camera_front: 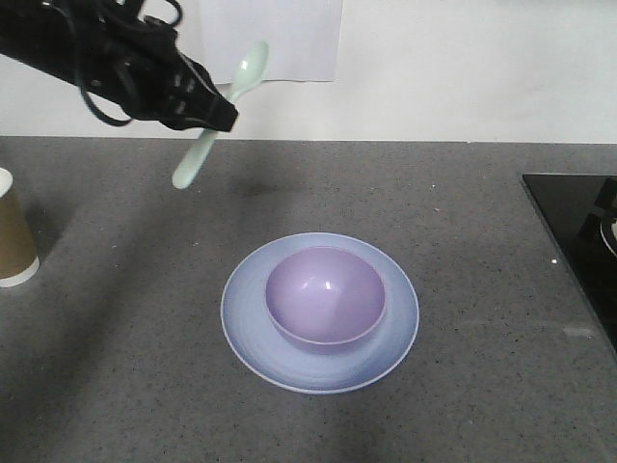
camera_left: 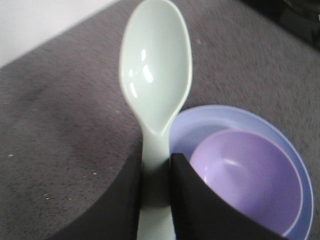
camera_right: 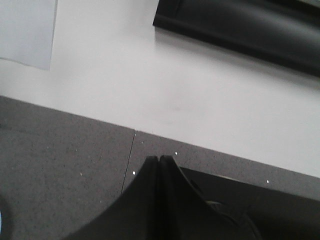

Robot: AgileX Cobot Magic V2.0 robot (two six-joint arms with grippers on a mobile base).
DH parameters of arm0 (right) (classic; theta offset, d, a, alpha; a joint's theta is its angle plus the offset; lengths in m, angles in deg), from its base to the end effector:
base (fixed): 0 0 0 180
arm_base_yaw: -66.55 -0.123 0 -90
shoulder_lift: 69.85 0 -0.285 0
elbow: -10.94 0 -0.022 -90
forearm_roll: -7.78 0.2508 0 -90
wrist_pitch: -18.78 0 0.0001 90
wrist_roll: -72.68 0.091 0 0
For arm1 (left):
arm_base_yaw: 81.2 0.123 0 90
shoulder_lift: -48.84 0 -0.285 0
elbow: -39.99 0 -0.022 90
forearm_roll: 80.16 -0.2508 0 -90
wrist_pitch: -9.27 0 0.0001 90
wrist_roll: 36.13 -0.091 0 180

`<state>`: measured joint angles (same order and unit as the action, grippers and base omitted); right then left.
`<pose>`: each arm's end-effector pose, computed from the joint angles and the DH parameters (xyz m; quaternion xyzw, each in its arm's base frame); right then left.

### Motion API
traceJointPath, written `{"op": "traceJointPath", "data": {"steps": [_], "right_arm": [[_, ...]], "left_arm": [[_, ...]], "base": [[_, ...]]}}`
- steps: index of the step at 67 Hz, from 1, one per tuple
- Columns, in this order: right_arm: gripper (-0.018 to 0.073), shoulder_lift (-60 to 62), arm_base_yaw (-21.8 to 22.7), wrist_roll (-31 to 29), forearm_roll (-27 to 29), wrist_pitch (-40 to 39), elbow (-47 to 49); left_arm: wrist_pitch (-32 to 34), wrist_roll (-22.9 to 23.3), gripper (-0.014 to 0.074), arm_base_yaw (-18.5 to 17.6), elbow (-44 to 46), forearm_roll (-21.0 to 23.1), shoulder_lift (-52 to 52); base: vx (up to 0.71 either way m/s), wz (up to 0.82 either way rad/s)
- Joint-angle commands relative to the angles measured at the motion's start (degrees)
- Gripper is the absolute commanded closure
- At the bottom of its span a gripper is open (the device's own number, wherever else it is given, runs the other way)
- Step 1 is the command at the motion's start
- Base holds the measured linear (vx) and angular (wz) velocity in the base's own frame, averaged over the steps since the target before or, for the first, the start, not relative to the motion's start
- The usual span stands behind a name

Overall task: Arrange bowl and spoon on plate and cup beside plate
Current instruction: 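Move the pale green spoon with the left gripper over the bowl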

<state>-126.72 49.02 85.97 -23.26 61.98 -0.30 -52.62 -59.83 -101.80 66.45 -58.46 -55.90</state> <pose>0.1529 0.0146 0.4507 -0.0871 0.7929 -0.1074 0.5935 0.3365 -0.1582 0.4067 0.3233 0.8654 -0.1772 0.3395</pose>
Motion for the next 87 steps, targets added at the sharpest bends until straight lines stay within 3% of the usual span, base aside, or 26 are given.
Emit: {"op": "traceJointPath", "data": {"steps": [1,16,27,53,87], "right_arm": [[0.0565,0.75,0.13,-0.06,-1.85,-0.71,-0.85],[0.0565,2.01,0.13,0.01,-1.84,-2.25,-5.22],[0.0565,2.80,0.08,0.32,-1.69,-4.31,-6.96],[0.0565,2.80,-0.04,2.26,-1.81,-6.18,-7.55],[0.0565,2.80,-0.04,2.26,-1.81,-6.19,-7.55]], "left_arm": [[-1.70,0.14,0.0603,-3.67,4.49,-3.18,-0.97],[-2.54,0.14,0.0603,-10.48,5.67,-8.14,-5.99],[-3.45,0.91,0.0603,-13.39,5.67,-10.59,-9.42],[-9.88,2.28,0.0596,-13.96,5.67,-11.95,-13.78],[-9.88,5.05,0.0593,-14.47,3.67,-11.90,-13.28]], "base": [[0.00,0.00],[0.00,0.00],[0.00,0.00],[0.00,0.00],[0.00,0.00]]}}
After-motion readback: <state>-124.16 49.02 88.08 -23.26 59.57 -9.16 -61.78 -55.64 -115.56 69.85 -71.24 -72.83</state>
